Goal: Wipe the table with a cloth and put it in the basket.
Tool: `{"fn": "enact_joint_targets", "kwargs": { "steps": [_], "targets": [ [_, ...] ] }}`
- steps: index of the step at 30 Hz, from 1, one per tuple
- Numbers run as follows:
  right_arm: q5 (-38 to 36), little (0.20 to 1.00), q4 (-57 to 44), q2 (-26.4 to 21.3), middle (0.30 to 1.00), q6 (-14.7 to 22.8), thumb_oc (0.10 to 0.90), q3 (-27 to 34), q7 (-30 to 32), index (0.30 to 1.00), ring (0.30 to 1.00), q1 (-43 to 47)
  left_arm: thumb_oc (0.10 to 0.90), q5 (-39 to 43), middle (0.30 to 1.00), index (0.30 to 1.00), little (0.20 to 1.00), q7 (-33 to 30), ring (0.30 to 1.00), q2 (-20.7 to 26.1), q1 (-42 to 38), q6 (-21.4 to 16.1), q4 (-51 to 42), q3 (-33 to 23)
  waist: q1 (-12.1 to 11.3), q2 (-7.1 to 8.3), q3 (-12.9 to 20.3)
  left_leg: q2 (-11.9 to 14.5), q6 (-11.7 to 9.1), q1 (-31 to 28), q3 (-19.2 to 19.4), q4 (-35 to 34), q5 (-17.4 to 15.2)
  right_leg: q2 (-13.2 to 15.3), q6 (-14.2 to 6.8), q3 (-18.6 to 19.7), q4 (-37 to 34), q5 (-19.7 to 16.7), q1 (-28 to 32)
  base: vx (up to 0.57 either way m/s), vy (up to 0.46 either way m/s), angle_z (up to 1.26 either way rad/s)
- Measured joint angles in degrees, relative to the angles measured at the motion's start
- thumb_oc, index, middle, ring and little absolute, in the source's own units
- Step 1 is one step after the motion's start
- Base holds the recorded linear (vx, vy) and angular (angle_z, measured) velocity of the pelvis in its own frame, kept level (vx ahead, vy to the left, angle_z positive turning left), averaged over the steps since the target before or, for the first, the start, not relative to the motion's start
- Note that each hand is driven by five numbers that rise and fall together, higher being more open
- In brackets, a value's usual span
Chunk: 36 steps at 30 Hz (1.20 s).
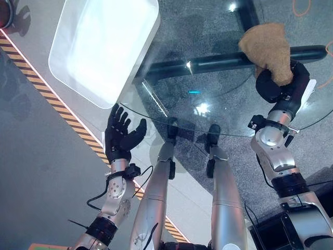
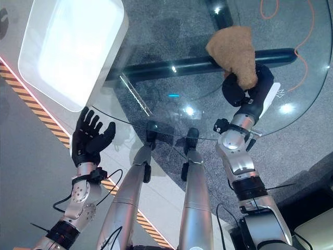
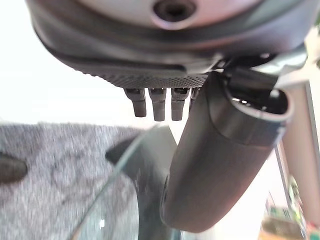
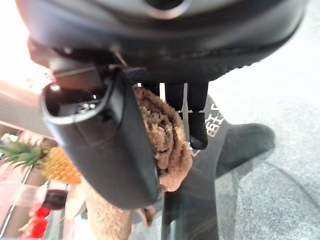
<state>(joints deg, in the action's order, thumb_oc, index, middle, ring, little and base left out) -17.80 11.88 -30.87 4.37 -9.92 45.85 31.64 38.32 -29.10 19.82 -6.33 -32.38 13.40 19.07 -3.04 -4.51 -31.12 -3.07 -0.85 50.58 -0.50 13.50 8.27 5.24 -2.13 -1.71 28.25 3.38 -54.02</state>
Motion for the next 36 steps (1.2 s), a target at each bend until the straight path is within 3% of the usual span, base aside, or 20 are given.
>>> {"fn": "enact_joint_targets", "kwargs": {
  "steps": [7,16,26,32,36],
  "targets": [
    [0.2,0.200,0.0,1.6,0.300,0.0,0.100,1.9,-1.7,0.300,0.300,-1.5,0.800,-1.4,0.900,0.900,0.900,-6.6,0.900,-1.5,4.1,1.1,0.1,-2.9,-0.9,0.00,0.0,-0.1,-0.3,-1.1,-0.7,-0.3,0.2,0.3,0.3,-1.0,0.4,0.5,1.1,0.00,-0.011,0.06],
    [1.9,0.200,-3.1,1.6,0.300,0.0,0.100,2.0,-7.1,0.300,0.300,-3.3,0.800,-4.8,0.900,0.900,0.900,-7.4,0.900,-1.3,4.6,0.0,-4.5,-6.3,-1.5,0.01,0.0,-0.4,-0.2,-2.7,-1.6,-0.4,0.3,0.6,0.3,-2.0,0.3,0.8,3.2,0.00,-0.016,0.05],
    [1.9,0.200,-8.5,1.8,0.300,2.2,0.100,-1.4,-22.1,0.300,0.300,-5.5,0.800,-1.6,0.900,0.900,0.900,9.0,0.900,-0.4,4.4,-0.9,-11.8,-3.0,0.0,0.03,0.0,-0.3,0.0,-4.0,-1.7,-0.4,0.1,0.6,0.3,-2.3,-0.3,0.8,4.9,0.00,-0.002,0.00],
    [-4.4,0.200,-8.5,1.6,0.300,5.0,0.100,-5.1,-34.1,0.300,0.300,-6.8,0.800,1.7,0.900,0.900,0.900,14.8,0.900,0.0,4.1,-4.0,-13.0,-2.8,0.0,0.06,0.0,-0.2,0.1,-4.7,-1.7,-0.4,0.2,0.4,0.2,-2.3,-0.5,0.8,5.7,0.00,-0.005,0.00],
    [-7.1,0.200,-9.1,1.6,0.300,5.8,0.100,-5.5,-37.2,0.300,0.300,-7.5,0.800,6.4,0.900,0.900,0.900,20.3,0.900,1.6,3.8,-4.4,-15.4,-2.9,0.0,0.09,-0.1,-0.2,0.1,-4.8,-1.7,-0.4,0.2,0.5,0.2,-2.3,-0.5,0.8,5.8,0.00,0.000,0.00]
  ]
}}
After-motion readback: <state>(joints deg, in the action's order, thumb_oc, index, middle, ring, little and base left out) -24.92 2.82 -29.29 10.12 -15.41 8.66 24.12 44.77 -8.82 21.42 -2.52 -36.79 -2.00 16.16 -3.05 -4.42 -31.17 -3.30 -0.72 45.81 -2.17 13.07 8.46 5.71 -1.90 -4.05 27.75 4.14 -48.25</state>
